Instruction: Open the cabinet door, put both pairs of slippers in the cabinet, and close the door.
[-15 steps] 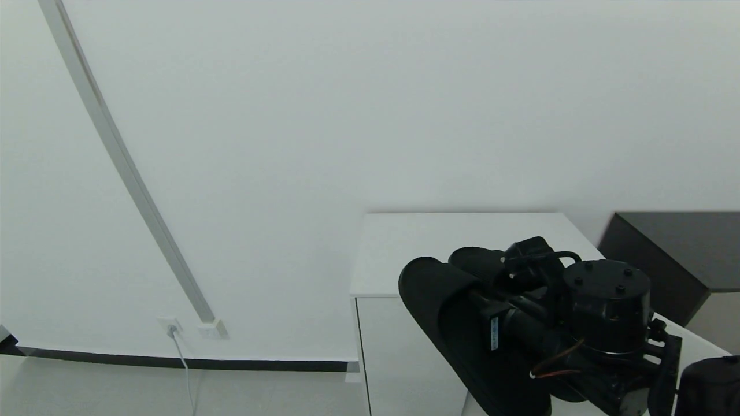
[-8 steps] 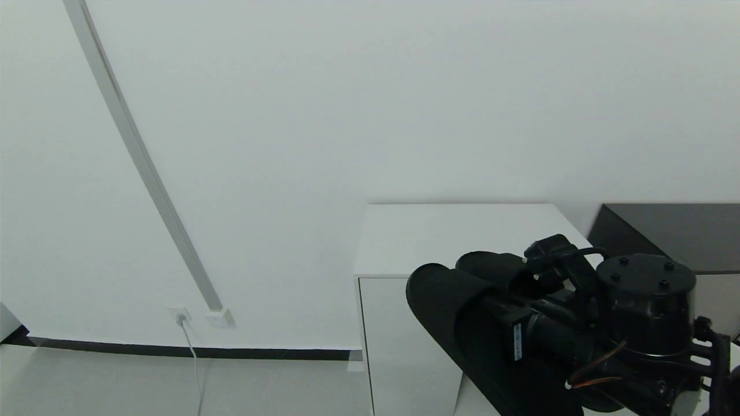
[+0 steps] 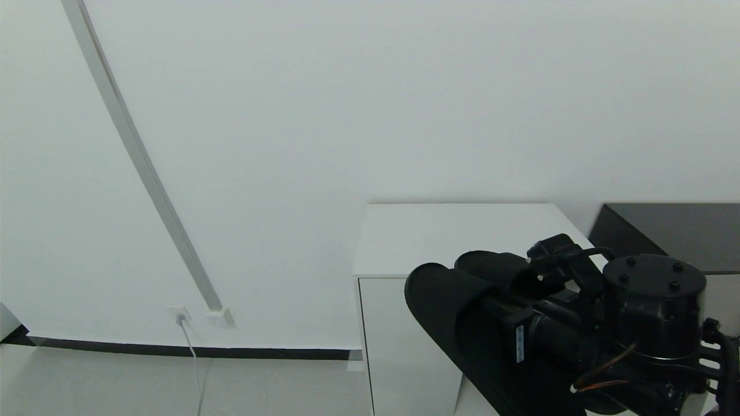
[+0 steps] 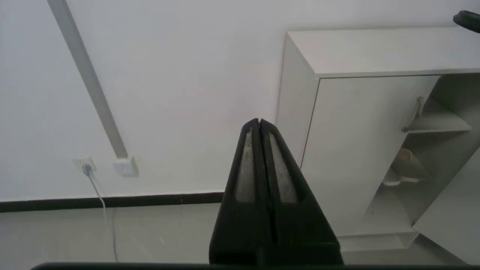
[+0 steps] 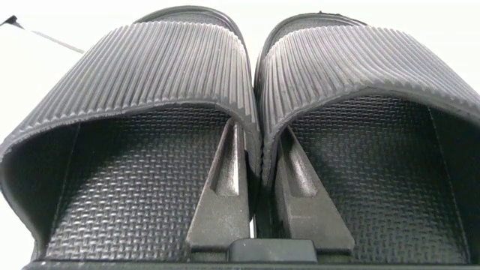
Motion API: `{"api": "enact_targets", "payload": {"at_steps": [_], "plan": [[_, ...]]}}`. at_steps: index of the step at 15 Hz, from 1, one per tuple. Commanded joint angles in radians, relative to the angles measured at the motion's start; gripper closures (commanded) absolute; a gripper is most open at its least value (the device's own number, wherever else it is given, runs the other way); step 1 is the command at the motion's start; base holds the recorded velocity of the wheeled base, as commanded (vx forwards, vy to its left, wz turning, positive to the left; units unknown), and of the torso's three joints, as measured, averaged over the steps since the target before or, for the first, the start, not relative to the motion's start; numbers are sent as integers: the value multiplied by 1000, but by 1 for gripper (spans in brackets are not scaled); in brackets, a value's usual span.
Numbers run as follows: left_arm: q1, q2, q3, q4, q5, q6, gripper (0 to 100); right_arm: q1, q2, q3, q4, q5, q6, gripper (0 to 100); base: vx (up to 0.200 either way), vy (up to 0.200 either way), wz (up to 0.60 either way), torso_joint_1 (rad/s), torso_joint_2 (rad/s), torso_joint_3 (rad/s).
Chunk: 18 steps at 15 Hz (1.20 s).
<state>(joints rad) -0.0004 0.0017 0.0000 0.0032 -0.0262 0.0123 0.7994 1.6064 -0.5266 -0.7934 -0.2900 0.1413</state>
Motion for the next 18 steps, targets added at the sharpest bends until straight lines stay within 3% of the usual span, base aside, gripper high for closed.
{"api": "enact_targets", "payload": {"at_steps": [1, 18], "plan": [[0, 0, 0, 0, 0, 0, 100, 6, 6, 0, -1, 0, 0, 100, 0, -200, 0, 2, 7, 2], [0, 0, 0, 0, 0, 0, 100, 15, 4, 22, -6, 2, 1, 100, 0, -200, 0, 2, 1, 3]]}}
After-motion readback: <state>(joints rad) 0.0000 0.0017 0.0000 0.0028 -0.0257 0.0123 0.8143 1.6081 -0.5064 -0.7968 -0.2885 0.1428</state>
